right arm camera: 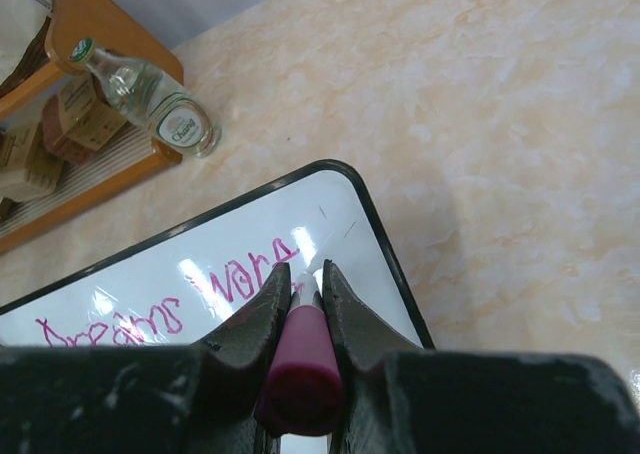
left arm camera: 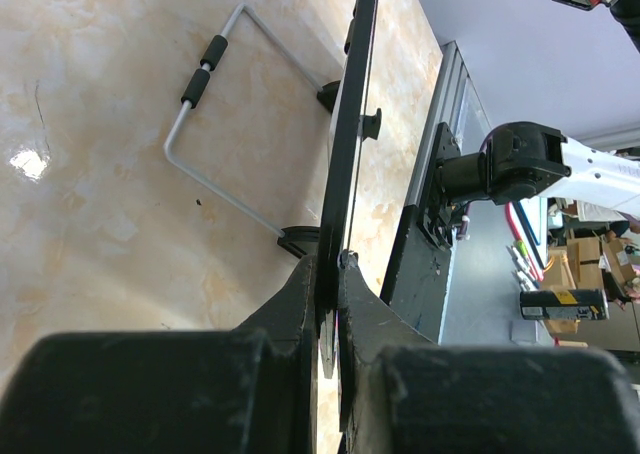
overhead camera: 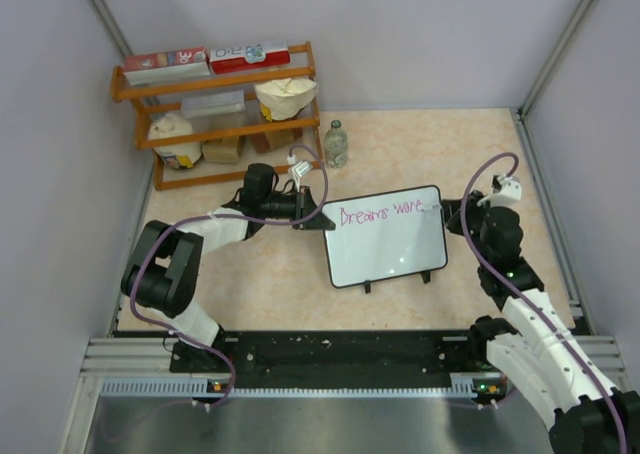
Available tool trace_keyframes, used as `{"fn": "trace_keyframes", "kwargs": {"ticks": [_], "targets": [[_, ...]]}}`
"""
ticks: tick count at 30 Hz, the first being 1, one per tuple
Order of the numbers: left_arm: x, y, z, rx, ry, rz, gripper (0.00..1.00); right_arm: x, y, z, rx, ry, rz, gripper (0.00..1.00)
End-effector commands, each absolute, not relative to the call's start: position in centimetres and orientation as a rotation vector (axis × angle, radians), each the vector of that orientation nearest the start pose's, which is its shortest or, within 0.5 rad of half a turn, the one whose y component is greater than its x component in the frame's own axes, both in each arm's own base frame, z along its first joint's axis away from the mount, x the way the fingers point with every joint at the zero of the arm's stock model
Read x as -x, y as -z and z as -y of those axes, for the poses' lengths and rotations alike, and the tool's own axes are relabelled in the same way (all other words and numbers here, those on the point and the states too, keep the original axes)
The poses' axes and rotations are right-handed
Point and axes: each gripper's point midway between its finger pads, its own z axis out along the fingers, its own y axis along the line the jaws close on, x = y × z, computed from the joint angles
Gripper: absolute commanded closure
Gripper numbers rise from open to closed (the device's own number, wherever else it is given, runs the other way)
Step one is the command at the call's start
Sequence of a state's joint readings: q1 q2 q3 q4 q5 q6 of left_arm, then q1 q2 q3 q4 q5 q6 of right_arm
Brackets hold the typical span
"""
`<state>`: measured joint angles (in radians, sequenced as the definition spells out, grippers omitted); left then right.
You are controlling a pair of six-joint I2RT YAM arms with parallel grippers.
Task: Write a sentence on the whiteboard
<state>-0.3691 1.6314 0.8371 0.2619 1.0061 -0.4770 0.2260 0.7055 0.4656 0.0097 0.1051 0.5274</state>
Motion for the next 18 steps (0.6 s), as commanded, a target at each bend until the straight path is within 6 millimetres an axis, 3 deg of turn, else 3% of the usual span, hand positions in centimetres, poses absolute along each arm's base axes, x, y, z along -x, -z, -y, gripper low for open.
{"fn": "trace_keyframes", "kwargs": {"ticks": [1,5,10,18], "targets": [[-29.6,-14.1,27.7,-0.562,1.43,-2.085,1.0,-30.3,-23.7,-6.4,-0.378,-0.455,-1.663,1.0],[-29.6,-14.0,27.7,-0.56,1.429,-2.087,1.0,-30.8,-25.6,-6.3,-0.384,-0.459,-1.613,1.0],[-29.6,-14.1,27.7,-0.561,1.426,-2.085,1.0,-32.0,-26.5,-6.4,-0.376,-0.452,-1.604,1.0],[-29.6,-14.2,27.7,-0.565,1.426,-2.083,1.0,-33.2,-25.9,-6.2,-0.395,-0.44,-1.626,1.0]]}}
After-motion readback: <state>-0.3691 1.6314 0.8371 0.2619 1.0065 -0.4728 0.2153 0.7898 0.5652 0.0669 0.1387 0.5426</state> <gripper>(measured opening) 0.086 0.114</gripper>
